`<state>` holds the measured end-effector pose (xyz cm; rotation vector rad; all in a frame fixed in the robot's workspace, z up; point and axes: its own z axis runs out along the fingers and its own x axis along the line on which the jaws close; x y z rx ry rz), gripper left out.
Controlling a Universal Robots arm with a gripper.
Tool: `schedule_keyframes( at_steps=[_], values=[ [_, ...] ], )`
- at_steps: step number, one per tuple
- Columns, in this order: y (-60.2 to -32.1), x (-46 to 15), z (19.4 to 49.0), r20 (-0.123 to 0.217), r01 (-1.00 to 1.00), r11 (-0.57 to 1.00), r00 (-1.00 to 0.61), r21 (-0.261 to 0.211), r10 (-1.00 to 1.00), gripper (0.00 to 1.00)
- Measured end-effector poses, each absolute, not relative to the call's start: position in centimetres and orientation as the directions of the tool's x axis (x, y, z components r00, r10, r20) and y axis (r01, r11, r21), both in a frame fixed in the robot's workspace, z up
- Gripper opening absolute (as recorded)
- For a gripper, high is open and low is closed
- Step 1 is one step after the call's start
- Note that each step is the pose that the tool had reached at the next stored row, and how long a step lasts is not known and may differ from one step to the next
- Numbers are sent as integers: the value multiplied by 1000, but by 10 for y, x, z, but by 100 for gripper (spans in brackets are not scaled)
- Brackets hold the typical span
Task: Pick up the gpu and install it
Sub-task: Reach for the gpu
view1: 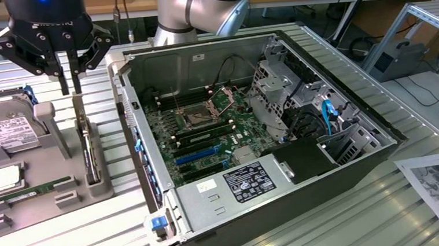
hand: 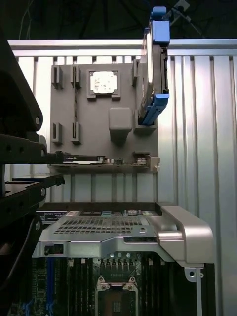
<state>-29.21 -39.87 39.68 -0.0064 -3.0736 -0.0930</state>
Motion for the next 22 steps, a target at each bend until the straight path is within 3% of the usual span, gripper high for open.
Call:
schedule_keyframes(
  at_steps=[22],
  values=[
    [-399, -296, 397, 61, 6, 998, -998, 60, 2, 22]
  ],
)
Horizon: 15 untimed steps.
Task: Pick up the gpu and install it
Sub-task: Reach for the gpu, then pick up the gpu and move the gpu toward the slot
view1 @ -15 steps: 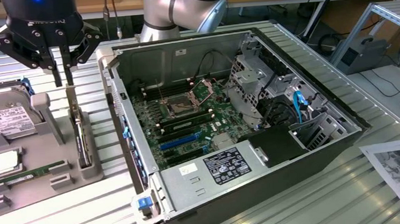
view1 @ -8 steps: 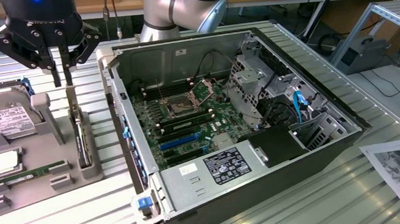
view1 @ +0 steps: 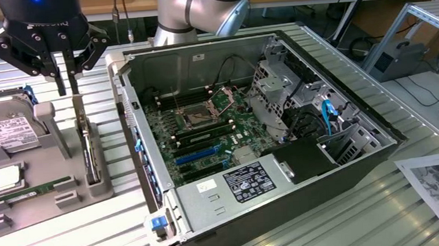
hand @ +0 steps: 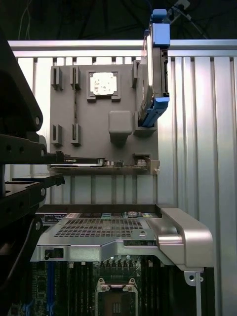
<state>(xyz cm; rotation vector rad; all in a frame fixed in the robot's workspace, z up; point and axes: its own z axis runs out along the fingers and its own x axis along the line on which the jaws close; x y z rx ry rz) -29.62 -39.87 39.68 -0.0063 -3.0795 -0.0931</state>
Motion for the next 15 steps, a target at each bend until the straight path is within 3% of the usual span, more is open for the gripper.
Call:
schedule_keyframes(
  at_steps=[11, 14, 15],
  values=[
    [-399, -296, 397, 61, 6, 998, -998, 60, 2, 24],
    [-399, -296, 397, 61, 6, 998, -998, 60, 2, 42],
    [-399, -296, 397, 61, 6, 998, -998, 60, 2, 42]
  ],
)
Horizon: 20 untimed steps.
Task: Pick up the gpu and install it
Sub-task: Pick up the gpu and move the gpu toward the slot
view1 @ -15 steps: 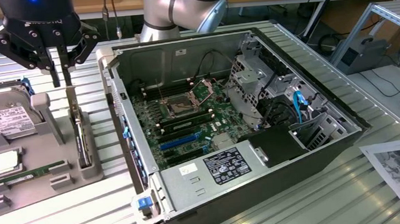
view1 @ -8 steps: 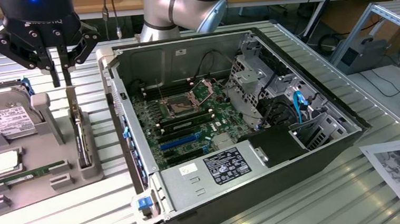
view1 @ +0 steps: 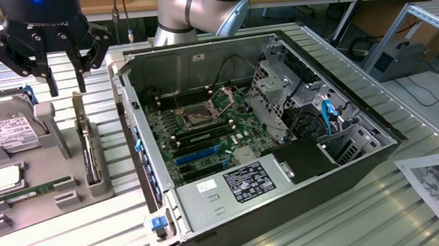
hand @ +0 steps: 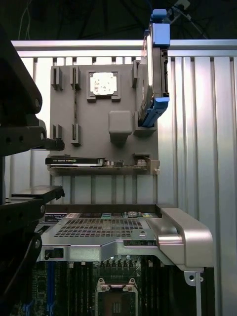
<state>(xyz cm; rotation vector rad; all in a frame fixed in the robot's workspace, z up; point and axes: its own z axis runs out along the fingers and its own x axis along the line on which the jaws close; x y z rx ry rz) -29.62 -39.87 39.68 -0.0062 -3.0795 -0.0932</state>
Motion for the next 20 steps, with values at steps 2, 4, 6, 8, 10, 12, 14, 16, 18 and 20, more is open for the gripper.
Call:
schedule_keyframes(
  at_steps=[2, 4, 6, 8, 10, 12, 14, 16, 18, 20],
  values=[
    [-399, -296, 397, 61, 6, 998, -998, 60, 2, 42],
    [-399, -296, 397, 61, 6, 998, -998, 60, 2, 42],
    [-399, -296, 397, 61, 6, 998, -998, 60, 2, 42],
    [-399, -296, 397, 61, 6, 998, -998, 60, 2, 42],
    [-399, -296, 397, 61, 6, 998, -998, 60, 2, 42],
    [-399, -296, 397, 61, 6, 998, -998, 60, 2, 42],
    [-399, -296, 397, 61, 6, 998, -998, 60, 2, 42],
    [-399, -296, 397, 61, 6, 998, -998, 60, 2, 43],
    [-399, -296, 397, 61, 6, 998, -998, 60, 2, 49],
    [-399, -296, 397, 61, 6, 998, -998, 60, 2, 49]
  ],
)
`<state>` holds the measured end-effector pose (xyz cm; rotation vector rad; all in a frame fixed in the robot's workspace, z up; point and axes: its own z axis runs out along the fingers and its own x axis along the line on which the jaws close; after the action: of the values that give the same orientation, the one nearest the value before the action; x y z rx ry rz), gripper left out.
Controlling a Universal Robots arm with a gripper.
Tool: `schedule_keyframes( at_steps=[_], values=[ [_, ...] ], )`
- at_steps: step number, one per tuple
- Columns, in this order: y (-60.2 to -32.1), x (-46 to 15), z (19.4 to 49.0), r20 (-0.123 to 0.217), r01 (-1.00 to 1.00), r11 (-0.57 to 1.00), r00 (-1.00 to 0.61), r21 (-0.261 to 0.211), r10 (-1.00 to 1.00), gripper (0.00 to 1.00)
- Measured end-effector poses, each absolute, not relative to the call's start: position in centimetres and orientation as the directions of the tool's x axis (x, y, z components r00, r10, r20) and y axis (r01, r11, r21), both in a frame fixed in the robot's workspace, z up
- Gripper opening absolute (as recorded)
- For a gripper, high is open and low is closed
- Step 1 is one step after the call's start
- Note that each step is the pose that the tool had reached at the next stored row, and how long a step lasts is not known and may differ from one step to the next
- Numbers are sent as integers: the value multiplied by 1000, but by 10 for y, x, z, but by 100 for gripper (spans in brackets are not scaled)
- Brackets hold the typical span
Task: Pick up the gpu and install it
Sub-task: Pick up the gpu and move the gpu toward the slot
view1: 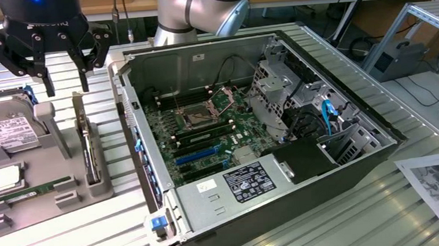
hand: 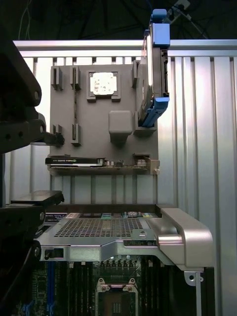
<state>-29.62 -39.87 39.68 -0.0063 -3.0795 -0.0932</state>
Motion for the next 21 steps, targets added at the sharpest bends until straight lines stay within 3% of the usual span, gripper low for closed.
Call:
schedule_keyframes(
  at_steps=[2, 5, 21],
  values=[
    [-399, -296, 397, 61, 6, 998, -998, 60, 2, 51],
    [-399, -296, 397, 61, 6, 998, -998, 60, 2, 63],
    [-399, -296, 384, 61, 6, 998, -998, 63, 2, 63]
  ],
)
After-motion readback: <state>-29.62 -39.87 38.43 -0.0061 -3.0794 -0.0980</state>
